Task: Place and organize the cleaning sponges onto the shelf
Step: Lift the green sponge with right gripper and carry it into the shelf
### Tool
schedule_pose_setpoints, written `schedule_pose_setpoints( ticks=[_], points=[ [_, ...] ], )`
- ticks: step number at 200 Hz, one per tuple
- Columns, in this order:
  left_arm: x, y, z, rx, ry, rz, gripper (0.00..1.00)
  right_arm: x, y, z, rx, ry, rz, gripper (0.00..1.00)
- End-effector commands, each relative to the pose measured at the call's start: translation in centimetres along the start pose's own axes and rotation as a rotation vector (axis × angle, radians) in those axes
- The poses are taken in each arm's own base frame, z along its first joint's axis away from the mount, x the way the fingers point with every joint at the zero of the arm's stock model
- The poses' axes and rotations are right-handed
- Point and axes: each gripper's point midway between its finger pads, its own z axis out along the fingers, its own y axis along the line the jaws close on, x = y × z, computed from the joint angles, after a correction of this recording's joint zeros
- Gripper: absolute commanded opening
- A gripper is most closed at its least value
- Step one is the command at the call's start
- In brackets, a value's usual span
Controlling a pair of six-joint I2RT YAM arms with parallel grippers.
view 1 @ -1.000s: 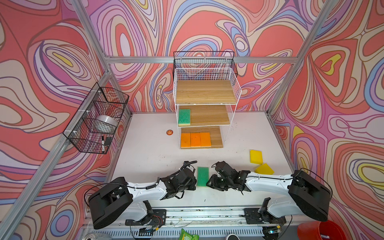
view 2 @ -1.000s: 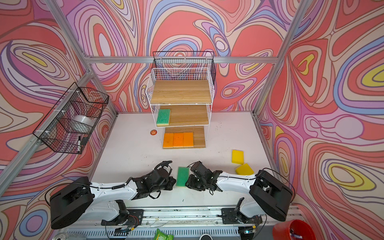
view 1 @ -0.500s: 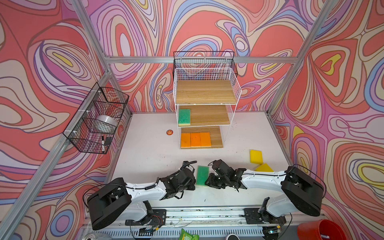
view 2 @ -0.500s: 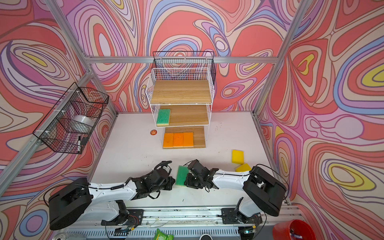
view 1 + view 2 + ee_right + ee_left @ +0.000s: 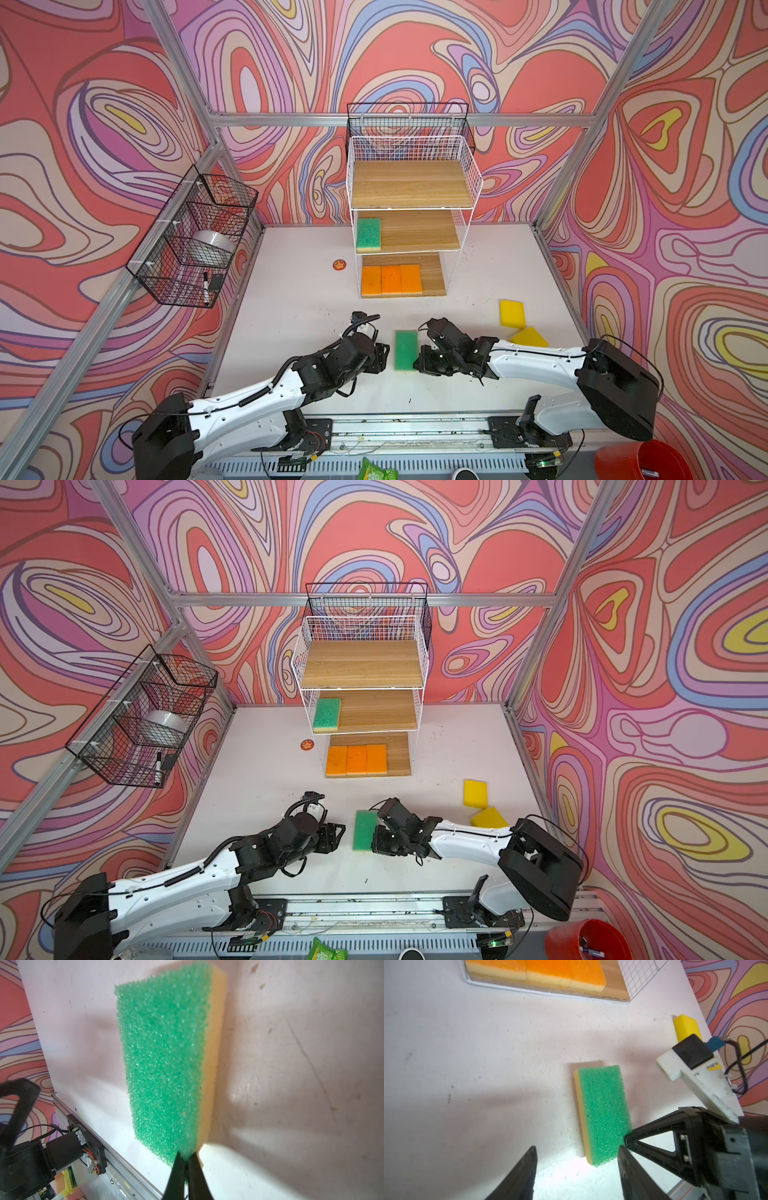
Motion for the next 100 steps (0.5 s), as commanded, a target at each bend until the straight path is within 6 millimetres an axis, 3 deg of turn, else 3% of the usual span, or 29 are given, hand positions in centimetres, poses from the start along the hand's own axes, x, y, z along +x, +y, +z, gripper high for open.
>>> schedule_pose_setpoints(
  ticks=[1,17,22,42,100],
  points=[
    [-0.6,2.6,-2.0,-0.120,-0.013,0.049,0.65,-0.6,0.8,-1.5,0.003,-0.034,-0.054,0.00],
    [-1.0,3.3,-3.0,-0.134,-0.024,0.050,0.65,-1.0,1.4,-2.6,0.000,-0.060,-0.085,0.00],
    [-2.3,2.4,-3.9,-0.113,-0.055,0.037,0.65,-1.2,1.6,-3.0,-0.003,-0.069,-0.094,0.00],
    [-3.0,2.7,-4.9,-0.112,-0.072,0.028,0.66,-1.6,2.3,-4.2,-0.010,-0.090,-0.122,0.00],
    [-2.9,3.3,-5.3,-0.128,-0.063,0.008,0.66,-2.1,3.6,-5.4,-0.046,-0.103,-0.144,0.00]
  ],
)
